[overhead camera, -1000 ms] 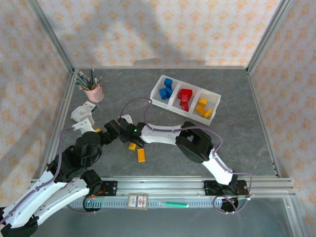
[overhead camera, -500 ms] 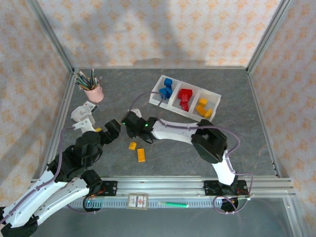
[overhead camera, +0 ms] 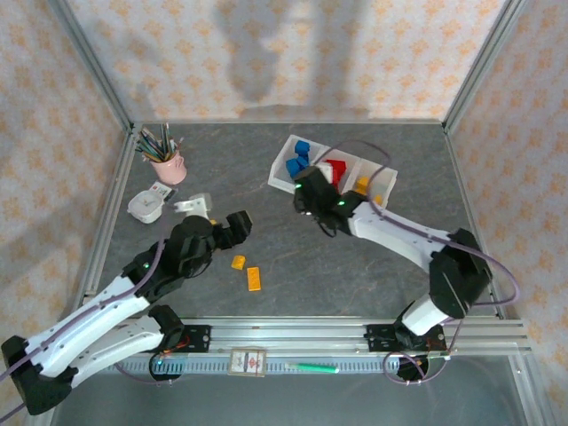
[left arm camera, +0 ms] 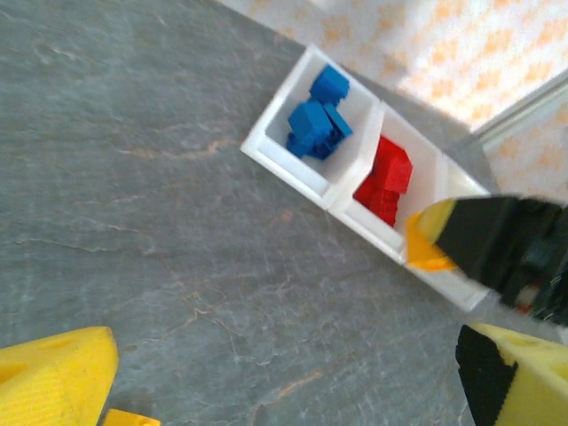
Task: Sort the legos into containers by color
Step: Place the lego in the container.
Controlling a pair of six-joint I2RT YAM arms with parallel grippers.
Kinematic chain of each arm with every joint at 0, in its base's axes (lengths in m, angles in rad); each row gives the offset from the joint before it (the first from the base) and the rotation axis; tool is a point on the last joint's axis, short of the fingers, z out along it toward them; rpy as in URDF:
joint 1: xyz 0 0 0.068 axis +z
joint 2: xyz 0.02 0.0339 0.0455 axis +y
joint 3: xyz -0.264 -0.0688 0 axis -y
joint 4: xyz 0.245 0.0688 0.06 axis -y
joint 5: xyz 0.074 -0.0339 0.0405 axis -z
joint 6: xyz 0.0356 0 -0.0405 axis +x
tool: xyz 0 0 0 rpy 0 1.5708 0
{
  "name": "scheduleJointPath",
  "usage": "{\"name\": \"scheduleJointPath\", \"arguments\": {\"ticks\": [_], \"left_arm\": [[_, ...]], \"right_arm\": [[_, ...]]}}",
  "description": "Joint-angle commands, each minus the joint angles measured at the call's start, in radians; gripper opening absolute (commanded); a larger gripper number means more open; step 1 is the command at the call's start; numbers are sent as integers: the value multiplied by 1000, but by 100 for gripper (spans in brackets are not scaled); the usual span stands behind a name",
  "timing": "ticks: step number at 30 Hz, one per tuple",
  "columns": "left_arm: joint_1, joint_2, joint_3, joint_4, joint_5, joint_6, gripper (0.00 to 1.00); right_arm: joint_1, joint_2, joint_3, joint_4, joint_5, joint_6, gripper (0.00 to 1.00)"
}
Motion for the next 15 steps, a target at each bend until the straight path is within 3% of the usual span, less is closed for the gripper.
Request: {"name": "scheduleJointPath", "arguments": {"ticks": [1,9,15], "left_arm": [[11,54,43,114,102,59,99],[12,179,63,238,192,93,99],[12,236,97,253,220,110,99]], "right_arm": [[-99,-101,-62,-25,63,-2,31],[-373,-100,-131,24,24,-45,31],[-454,56,-58,64,17,-99,32]]}}
